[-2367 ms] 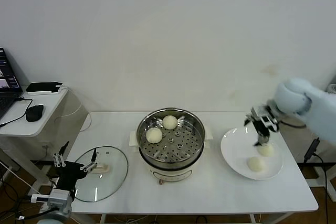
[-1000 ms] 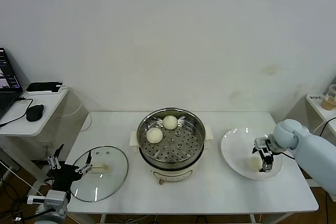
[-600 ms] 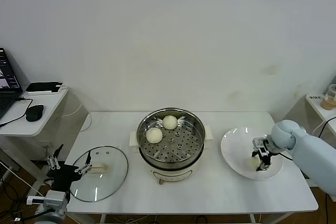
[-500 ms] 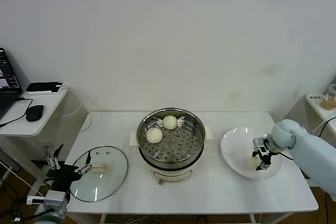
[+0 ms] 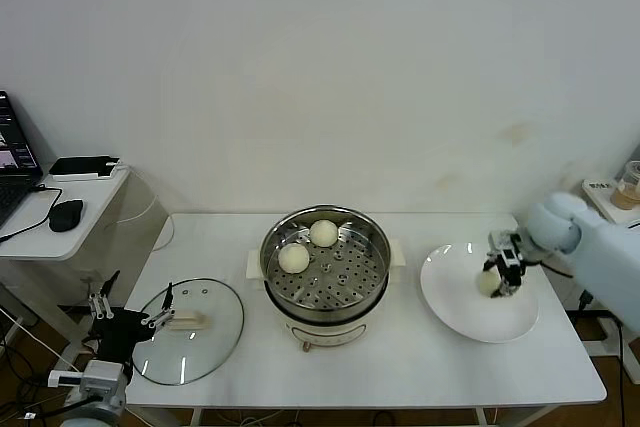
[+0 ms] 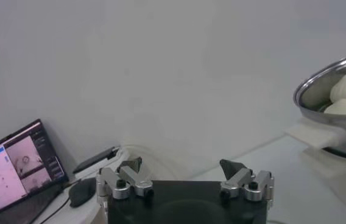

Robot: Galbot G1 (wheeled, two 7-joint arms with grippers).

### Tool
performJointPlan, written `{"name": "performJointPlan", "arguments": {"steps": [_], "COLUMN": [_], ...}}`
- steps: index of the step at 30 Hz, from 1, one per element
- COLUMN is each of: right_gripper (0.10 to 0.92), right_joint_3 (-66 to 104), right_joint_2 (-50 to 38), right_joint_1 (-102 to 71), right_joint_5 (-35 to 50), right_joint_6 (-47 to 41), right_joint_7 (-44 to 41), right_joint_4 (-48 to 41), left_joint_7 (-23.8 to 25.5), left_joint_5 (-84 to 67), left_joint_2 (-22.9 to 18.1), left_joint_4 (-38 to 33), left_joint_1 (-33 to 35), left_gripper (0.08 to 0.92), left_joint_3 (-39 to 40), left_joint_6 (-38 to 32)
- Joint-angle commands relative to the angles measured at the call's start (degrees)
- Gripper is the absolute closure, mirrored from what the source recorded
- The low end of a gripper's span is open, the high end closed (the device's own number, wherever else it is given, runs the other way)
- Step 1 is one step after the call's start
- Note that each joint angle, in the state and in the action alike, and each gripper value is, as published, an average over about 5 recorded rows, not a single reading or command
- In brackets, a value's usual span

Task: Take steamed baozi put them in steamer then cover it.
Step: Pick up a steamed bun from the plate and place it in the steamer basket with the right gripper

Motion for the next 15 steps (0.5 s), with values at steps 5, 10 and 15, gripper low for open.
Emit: {"name": "performJointPlan", "arguments": {"steps": [5,10,15], "right_gripper": [0.415,0.414,0.415], "right_joint_3": [-21.3,-24.4,-26.3], "right_joint_2": [3.8,9.3,14.0], "right_joint_1": [31.7,35.3,35.8], "right_joint_5": [16.1,19.9,22.3], "right_joint_6": [-6.3,-7.7,-6.1], "right_joint_7": [0.9,3.1,4.3], "right_joint_4": [8.9,10.6,12.4], "left_joint_7": [0.0,0.0,0.0], "left_joint_5": [-0.2,-0.2,-0.2], "left_joint_2": [0.2,0.2,0.1], "left_joint_4": [0.1,0.1,0.1], "left_joint_1": [-0.5,-0.8,-0.6], "left_gripper": [0.177,0.177,0.177], "left_joint_3": [0.3,0.3,-0.3], "left_joint_6": [0.0,0.1,0.1]}}
